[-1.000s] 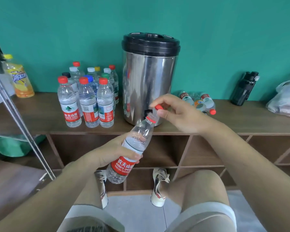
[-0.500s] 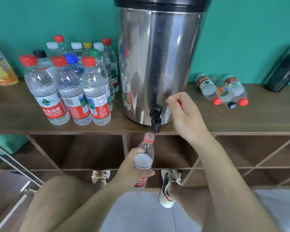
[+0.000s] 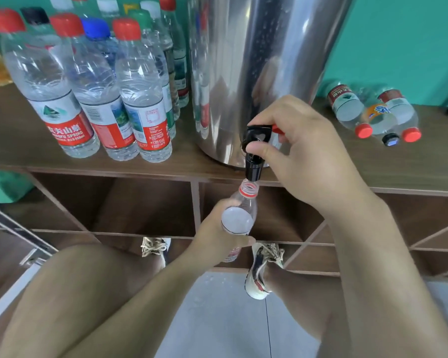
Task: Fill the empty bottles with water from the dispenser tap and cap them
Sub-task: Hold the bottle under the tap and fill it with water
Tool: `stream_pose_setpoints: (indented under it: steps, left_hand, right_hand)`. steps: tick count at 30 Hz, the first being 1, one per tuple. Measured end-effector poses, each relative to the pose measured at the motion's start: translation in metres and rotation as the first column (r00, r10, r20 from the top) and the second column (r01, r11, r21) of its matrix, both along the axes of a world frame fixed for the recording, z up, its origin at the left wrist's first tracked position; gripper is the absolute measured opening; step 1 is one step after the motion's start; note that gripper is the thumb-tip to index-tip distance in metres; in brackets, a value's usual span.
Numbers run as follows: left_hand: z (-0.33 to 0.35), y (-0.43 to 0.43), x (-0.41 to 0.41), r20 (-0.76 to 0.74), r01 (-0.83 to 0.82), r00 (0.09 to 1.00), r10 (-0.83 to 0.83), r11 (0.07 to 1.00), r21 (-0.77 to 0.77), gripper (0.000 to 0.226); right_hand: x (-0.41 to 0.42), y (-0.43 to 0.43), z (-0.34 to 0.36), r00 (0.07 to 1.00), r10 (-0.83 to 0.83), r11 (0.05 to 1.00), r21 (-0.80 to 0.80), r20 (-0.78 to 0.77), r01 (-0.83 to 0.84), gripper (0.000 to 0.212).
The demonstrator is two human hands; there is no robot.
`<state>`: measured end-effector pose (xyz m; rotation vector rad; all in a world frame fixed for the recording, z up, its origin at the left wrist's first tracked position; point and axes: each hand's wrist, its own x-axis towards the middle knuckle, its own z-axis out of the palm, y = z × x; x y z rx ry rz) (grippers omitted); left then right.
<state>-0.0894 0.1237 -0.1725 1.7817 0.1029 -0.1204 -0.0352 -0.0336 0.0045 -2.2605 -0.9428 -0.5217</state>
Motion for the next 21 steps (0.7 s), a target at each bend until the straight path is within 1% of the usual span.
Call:
stream_pose_setpoints:
  steps: [3,8,11,14,18,21]
  left_hand:
    - [0.000,0.000,0.002,0.003,0.021,1.000,-0.021,1.000,-0.004,0.078]
    - [-0.002,-0.001,0.006,0.008,-0.003,1.000,0.003,1.000,-0.027,0.080]
    - [-0.003,-0.002,0.007,0.011,0.026,1.000,-0.026,1.000,-0.013,0.080]
    - [-0.005,-0.003,0.007,0.005,0.018,1.000,-0.018,1.000,-0.006,0.080]
    - [-0.005,-0.004,0.009,-0.001,0.004,1.000,-0.004,1.000,-0.030,0.080]
    - [-0.005,-0.005,0.009,0.004,-0.009,1.000,0.010,0.999,-0.048,0.080]
  right_hand:
    - [-0.001,0.001,0.001,0.998,-0.006,1.000,-0.006,0.066,0.006,0.013]
    - [-0.006,0.003,-0.006,0.977,-0.024,1.000,0.019,0.211,0.021,0.008]
    - [-0.007,0.002,-0.012,0.949,-0.017,0.999,0.047,0.313,0.003,0.008]
    - [-0.009,-0.001,-0.020,0.912,-0.008,0.999,0.044,0.409,-0.011,0.008]
    - [-0.013,-0.005,-0.031,0.894,0.007,1.000,0.024,0.447,-0.019,0.010]
    - [-0.013,-0.007,-0.039,0.904,0.040,0.999,0.006,0.427,-0.047,0.012]
